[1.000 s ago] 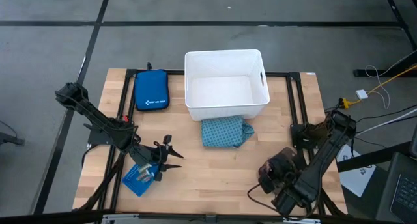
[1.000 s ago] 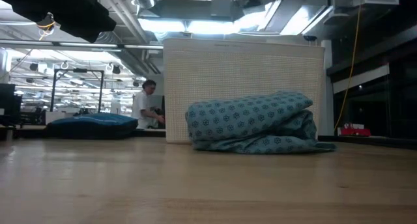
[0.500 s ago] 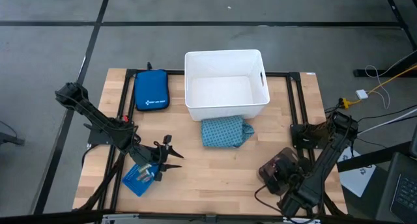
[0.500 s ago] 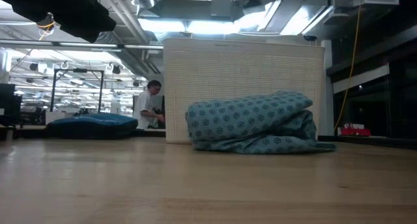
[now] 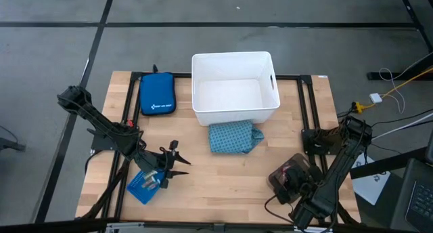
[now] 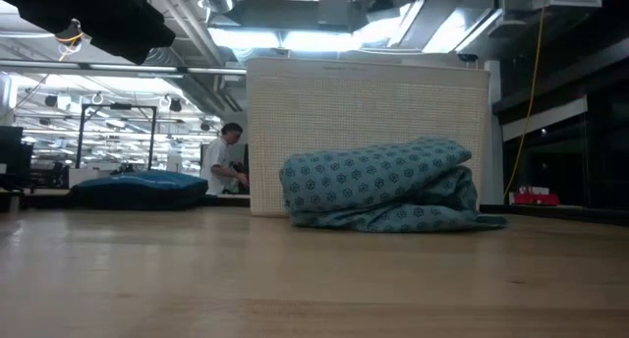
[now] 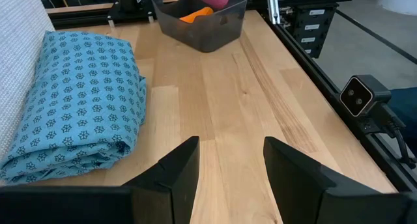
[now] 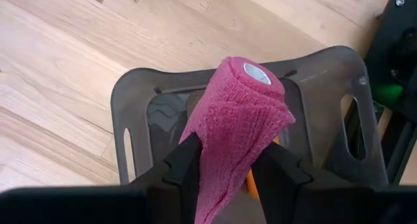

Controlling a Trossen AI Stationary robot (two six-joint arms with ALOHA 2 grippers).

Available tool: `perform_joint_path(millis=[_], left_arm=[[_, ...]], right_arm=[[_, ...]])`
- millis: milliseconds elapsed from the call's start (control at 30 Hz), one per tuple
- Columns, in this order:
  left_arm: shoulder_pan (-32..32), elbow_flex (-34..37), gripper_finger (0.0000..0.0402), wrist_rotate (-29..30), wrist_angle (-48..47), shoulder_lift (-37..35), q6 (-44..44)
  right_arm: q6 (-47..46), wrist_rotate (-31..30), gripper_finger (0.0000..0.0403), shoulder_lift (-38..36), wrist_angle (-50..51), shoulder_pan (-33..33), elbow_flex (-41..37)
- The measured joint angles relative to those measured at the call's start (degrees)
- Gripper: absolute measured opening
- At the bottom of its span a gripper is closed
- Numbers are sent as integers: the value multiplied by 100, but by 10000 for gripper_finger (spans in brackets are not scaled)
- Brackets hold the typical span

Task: Pick & Place Medicine items
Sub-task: Put the pink bandage into the black bin

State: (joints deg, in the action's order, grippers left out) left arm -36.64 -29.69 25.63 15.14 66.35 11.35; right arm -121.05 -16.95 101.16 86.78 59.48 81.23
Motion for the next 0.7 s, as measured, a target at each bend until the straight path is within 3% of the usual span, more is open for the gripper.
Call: perform_joint_path(millis=[433,700], left_arm=[[-2,-2,168,0,1,0,0],[-1,-2,168,0,2,1,0]], right_arm=[[77,-17,118,0,-84,0,-1],[343,171,114,4,-934,-16,-521]])
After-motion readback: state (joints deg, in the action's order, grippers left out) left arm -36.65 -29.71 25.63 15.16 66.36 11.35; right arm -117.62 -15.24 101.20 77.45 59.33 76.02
